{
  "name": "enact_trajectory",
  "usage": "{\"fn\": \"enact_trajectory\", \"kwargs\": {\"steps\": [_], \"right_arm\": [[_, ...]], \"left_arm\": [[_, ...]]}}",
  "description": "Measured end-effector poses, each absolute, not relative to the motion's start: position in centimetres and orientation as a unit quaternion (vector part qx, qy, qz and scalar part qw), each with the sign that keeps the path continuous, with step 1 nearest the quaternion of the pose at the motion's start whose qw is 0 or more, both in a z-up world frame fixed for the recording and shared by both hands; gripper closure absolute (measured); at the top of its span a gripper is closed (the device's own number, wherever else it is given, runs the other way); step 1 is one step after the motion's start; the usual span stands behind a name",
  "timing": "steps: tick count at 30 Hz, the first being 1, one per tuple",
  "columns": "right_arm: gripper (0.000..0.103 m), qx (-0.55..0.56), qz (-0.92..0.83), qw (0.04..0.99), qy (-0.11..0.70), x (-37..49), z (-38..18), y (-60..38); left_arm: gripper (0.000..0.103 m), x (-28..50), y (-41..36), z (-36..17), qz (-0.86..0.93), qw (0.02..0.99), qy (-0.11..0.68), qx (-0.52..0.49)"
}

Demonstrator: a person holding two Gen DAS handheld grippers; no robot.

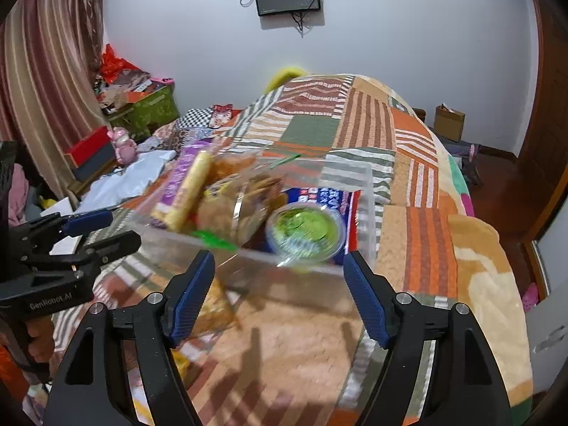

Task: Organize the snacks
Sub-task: 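Lower the coconut roll pack and jelly cup into the clear box and open both tools, then grasp the cream cake bar with the left tool while the right tool grasps the yellow chip bag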

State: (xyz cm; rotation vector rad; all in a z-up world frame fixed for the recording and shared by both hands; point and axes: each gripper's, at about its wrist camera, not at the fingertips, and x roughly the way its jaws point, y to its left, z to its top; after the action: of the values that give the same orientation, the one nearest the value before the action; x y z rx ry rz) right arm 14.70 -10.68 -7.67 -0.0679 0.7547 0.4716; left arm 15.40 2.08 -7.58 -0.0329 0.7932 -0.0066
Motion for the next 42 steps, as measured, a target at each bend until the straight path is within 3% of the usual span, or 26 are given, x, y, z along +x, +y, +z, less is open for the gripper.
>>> {"fn": "enact_trajectory", "kwargs": {"steps": [24, 27, 28, 29, 34, 35, 42], "right_arm": [[0.026, -0.104, 0.296, 0.818, 0.482, 9.8, -15.5, -2.5], [0.037, -0.106, 0.304, 0.817, 0.479, 9.7, -15.3, -2.5], [0.048, -0.105, 0.309, 0.816, 0.478, 9.7, -15.2, -2.6], [0.052, -0.106, 0.311, 0.816, 0.476, 9.5, -15.1, -2.7], [0.06, -0.086, 0.311, 0.823, 0.469, 9.0, -14.8, -4.6], [0.067, -0.081, 0.31, 0.826, 0.464, 8.9, -14.6, -5.2], [0.073, -0.052, 0.297, 0.843, 0.445, 9.7, -13.5, -8.9]], "left_arm": [[0.031, 7.6, 4.7, -12.3, -0.03, 0.898, 0.437, -0.025], [0.031, 7.7, 4.7, -12.4, -0.032, 0.898, 0.439, -0.029], [0.031, 7.8, 4.6, -12.5, -0.032, 0.897, 0.439, -0.03], [0.031, 7.9, 4.5, -12.5, -0.032, 0.897, 0.44, -0.031], [0.031, 8.8, 3.4, -12.4, -0.04, 0.895, 0.442, -0.028], [0.031, 9.0, 3.1, -12.4, -0.042, 0.895, 0.443, -0.026], [0.031, 12.1, 0.6, -13.2, -0.06, 0.886, 0.459, -0.021]]}}
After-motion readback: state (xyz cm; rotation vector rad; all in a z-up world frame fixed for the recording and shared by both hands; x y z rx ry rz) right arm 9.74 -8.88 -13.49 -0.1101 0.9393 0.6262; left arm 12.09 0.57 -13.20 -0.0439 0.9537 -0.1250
